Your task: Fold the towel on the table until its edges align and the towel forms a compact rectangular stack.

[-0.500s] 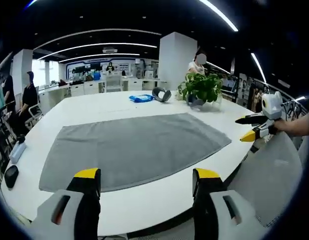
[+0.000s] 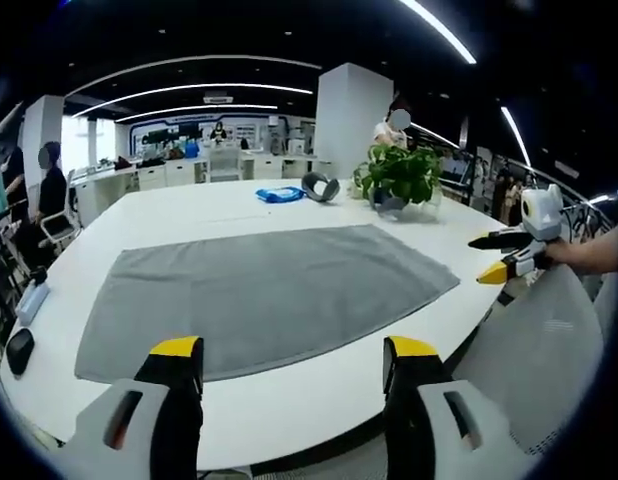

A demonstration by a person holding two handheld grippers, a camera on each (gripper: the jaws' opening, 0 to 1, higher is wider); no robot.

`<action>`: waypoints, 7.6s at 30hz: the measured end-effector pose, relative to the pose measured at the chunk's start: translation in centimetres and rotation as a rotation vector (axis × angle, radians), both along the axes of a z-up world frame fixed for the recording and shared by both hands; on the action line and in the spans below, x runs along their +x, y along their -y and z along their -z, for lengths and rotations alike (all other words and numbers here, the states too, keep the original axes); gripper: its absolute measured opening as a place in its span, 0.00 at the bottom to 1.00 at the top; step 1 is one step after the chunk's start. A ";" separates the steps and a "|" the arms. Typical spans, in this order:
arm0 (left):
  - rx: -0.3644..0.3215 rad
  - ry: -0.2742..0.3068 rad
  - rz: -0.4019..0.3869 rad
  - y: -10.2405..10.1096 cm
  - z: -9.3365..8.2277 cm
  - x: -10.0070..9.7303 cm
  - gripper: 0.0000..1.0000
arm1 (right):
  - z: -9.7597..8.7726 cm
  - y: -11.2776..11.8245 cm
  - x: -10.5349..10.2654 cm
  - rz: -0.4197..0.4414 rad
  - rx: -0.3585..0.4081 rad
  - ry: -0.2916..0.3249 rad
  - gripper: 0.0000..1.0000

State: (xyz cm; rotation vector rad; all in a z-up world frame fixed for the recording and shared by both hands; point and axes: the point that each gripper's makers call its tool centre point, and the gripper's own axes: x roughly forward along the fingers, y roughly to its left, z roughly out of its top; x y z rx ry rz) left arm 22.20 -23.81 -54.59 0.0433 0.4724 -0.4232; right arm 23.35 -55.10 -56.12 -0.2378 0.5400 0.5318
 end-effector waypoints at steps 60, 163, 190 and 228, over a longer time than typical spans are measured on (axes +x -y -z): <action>-0.117 0.022 0.078 1.2 -0.9 0.2 0.71 | -0.3 3.3 0.5 0.197 0.009 0.005 0.76; -0.177 -0.189 0.427 17.3 4.1 7.5 0.37 | 5.0 8.8 3.8 0.112 0.006 -0.248 0.08; -0.109 -0.150 0.451 17.8 4.0 7.6 0.47 | 10.0 11.1 4.4 0.149 -0.077 -0.442 0.08; 0.226 0.270 0.802 23.0 1.1 4.1 0.28 | 1.8 -3.4 3.7 -0.076 0.323 -0.393 0.01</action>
